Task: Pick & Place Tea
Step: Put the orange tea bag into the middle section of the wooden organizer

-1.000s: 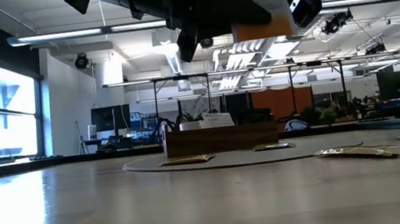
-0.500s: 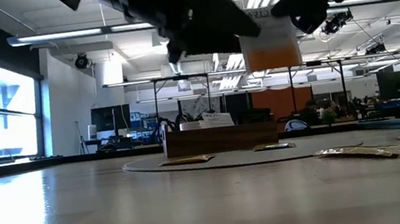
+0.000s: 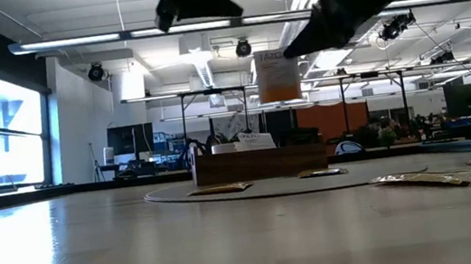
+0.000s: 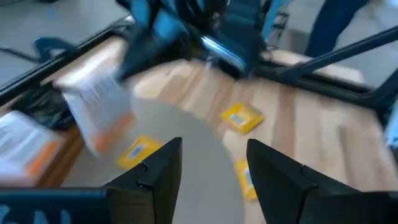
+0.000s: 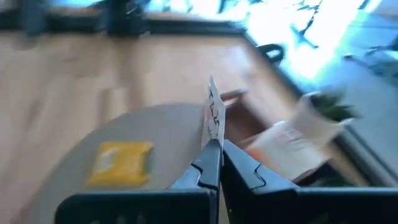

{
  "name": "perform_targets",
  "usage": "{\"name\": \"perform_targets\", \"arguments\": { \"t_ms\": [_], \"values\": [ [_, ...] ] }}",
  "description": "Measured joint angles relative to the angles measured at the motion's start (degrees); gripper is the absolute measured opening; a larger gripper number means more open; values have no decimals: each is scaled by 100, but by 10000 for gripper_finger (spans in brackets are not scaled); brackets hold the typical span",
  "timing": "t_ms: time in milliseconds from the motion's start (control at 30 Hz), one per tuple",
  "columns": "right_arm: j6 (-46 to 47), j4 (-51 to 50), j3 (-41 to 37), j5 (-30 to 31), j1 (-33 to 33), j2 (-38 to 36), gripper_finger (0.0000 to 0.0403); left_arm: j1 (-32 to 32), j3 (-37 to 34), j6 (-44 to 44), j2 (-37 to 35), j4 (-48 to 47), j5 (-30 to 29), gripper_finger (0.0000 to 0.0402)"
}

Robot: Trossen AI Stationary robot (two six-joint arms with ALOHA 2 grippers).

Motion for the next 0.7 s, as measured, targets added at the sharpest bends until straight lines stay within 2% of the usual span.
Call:
{"name": "perform_targets", "arguments": {
  "t_ms": [67, 133, 200, 267, 367, 500, 700],
  "values": [
    [-212, 367, 0, -271, -532, 125, 1, -2, -21, 26, -125, 13, -97, 174],
    [-465, 776, 0, -819, -1007, 346, 1, 0, 17, 37, -144, 141, -118, 173],
    [-558, 1163, 0, -1429, -1380, 613, 0, 0, -12, 40, -141, 83, -145, 173],
    [-509, 1623, 0, -1764, -1647, 979, 0, -2, -14, 40, -132, 67, -56, 172],
    [-586, 2011, 0, -1923, -1923, 1576, 0, 0, -12, 40, -141, 76, -52, 172],
    [-1140, 2273, -2, -2011, -2108, 2232, 0, -2, -9, 40, -141, -80, -41, 172],
    [-1676, 2999, 13, -2138, -2130, 2650, 0, -2, -9, 38, -139, -112, 10, 172]
  ]
}}
